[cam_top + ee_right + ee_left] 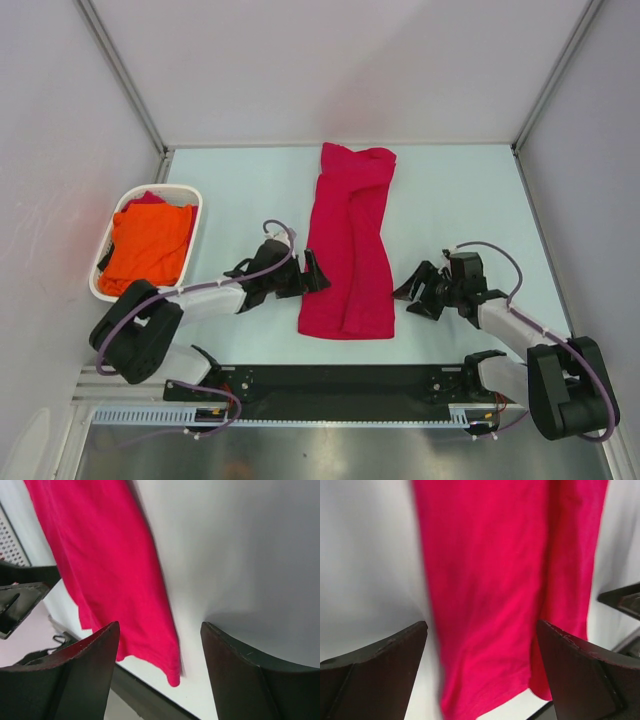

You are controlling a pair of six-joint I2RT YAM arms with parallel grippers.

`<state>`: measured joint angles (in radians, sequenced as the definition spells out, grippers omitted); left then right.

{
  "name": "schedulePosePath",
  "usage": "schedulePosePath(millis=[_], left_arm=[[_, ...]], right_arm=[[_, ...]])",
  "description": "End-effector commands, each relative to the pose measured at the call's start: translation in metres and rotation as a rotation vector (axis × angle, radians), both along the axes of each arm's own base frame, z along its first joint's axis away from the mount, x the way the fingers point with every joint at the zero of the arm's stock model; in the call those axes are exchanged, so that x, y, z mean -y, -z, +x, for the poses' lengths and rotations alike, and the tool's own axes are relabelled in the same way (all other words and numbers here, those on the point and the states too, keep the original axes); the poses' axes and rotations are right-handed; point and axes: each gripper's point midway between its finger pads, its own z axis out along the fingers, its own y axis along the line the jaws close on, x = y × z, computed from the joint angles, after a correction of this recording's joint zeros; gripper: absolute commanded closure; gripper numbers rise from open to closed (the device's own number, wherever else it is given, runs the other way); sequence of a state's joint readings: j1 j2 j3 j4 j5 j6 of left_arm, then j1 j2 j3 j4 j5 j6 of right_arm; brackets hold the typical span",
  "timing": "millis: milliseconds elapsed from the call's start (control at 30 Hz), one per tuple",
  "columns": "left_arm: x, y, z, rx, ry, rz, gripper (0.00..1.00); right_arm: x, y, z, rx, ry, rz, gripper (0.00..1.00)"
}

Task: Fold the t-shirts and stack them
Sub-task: Grab the bottom of the folded rectangular tshirt with both arms

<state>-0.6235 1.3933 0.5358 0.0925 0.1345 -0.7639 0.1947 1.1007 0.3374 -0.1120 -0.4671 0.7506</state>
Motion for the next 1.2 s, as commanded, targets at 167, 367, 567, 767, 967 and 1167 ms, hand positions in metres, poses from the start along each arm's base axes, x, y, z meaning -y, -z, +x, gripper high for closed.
schedulePosePath(millis=[167,367,567,767,967,1167], left_arm=[[-0.002,0.058,-0.075,-0.274,0.037,0.090,0.02],[-0.045,0.071,-0.098,-0.321,-0.086,0.203,0.03],[-0.074,0.062,-0.103,-0.304,-0.169,0.288,0.02],[-0.072,0.067,-0.109,-0.308,-0.152,0.291,0.02],[-0.053,0.086,-0.117,-0.358,-0.096,0.299,0.05],[-0.038,0.098,-0.129,-0.399,-0.059,0.331,0.07]], right_arm=[[-0.013,0.038,-0.075,-0.311,-0.126,0.116,0.28],[-0.009,0.056,-0.114,-0.423,-0.169,0.118,0.30],[-0.004,0.064,-0.129,-0.463,-0.159,0.046,0.32],[0.005,0.065,-0.134,-0.438,-0.105,-0.034,0.31],[0.008,0.060,-0.121,-0.379,-0.034,-0.066,0.32],[0.008,0.062,-0.114,-0.350,-0.022,-0.088,0.33]])
